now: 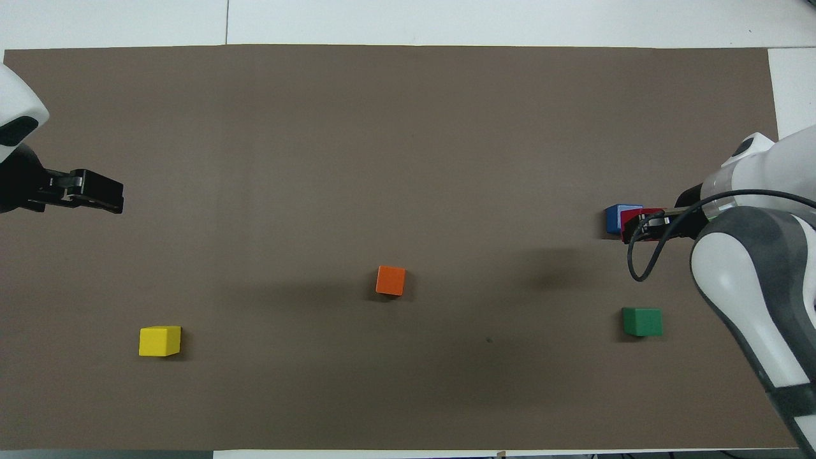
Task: Transfer red block to right arm and stack on blue block
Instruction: 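Lower the red cube onto the blue cube with the right gripper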
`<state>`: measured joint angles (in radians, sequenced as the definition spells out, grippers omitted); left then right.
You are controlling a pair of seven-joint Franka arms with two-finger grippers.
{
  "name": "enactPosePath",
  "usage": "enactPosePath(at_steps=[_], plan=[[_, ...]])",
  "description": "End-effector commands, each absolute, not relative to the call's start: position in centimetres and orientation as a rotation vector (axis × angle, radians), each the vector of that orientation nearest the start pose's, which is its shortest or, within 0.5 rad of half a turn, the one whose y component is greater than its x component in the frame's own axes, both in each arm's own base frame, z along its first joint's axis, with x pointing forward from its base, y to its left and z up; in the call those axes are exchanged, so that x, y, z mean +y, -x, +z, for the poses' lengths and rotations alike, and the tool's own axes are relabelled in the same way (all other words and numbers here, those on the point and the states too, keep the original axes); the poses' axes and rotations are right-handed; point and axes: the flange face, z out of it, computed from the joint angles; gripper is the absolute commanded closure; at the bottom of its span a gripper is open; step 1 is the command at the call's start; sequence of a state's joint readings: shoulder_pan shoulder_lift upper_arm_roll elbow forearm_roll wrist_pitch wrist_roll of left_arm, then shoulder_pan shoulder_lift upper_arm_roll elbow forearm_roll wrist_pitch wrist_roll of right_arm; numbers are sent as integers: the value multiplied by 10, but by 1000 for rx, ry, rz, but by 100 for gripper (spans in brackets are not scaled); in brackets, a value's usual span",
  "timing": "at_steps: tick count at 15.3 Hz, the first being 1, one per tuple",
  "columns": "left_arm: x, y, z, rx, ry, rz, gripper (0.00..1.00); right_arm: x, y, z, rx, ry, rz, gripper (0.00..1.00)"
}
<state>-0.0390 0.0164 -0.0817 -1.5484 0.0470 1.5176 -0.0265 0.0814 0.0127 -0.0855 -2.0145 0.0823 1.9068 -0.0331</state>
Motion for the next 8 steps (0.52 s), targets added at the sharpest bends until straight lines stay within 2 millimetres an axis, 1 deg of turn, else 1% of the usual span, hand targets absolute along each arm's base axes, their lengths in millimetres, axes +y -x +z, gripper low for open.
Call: enactPosePath(at_steps=[1,2,4,5,6,8], plan=[[-55,-560,633,128,3123,37,0,-3,-544,417,66,3116,165,100],[-53,-564,632,123,3122,58,0,-6,-545,411,62,3125,165,100],[-54,-566,640,126,3120,63,0,-8,-547,400,51,3125,184,100],[-58,-566,641,143,3121,48,0,-9,-551,392,26,3127,177,100],[-60,-566,640,148,3122,43,0,-10,-553,387,-14,3127,174,100],[-61,-567,638,153,3123,46,0,-11,-554,377,-42,3126,196,100]])
